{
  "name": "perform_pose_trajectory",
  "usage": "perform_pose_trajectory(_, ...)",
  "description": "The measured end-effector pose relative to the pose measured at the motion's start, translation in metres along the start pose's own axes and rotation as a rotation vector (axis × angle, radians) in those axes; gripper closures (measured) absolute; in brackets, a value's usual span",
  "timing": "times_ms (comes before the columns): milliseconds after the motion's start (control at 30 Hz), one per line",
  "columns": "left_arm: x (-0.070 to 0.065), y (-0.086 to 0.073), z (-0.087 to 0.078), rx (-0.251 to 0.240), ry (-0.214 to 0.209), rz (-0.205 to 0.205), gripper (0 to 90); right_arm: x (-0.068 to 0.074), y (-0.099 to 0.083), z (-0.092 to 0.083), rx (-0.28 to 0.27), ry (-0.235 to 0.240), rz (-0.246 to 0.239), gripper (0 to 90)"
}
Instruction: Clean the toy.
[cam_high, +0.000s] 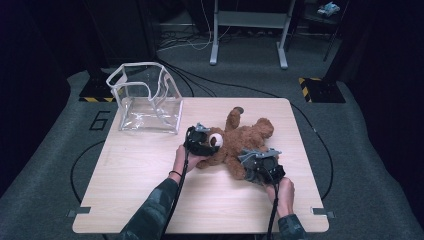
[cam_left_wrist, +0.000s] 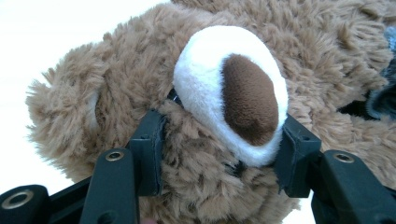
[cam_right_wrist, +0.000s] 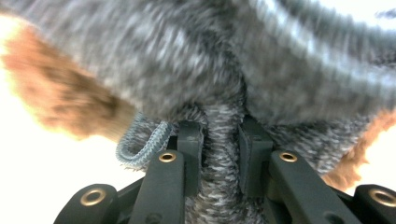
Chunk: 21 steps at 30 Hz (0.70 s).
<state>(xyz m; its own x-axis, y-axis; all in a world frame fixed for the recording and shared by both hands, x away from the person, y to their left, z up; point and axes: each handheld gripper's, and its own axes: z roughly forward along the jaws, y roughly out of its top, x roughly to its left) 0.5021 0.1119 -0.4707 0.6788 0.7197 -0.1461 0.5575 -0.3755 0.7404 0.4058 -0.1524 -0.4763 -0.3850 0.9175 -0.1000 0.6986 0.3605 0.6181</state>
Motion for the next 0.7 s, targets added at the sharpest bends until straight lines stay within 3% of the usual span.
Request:
perform_pose_trajectory(167,0.002,0.0,0.001,0.0,-0.004,0.001,45.2,0.004,0.017,-0.028,-0.145,0.038,-0.028,74.3)
perform_pose_trajectory(300,0.003,0.002,0.001,0.013,-0.008,-0.001,45.2,0.01,0.038,-0.028,-0.188,0.035,-0.045,74.1)
perform_pose_trajectory(433,0.004,0.003,0.001,0.021,-0.011,0.002,45.2,0.018,0.044,-0.005,-0.137,0.039,-0.032,74.3)
perform_pose_trajectory(567,0.003,0.003,0.002,0.012,-0.012,-0.006,45.2,0.023,0.032,0.012,-0.084,0.039,-0.031,74.9)
perform_pose_trajectory(700,0.003,0.003,0.002,0.011,-0.012,-0.006,45.3,0.023,0.019,0.023,0.025,0.046,-0.056,74.9)
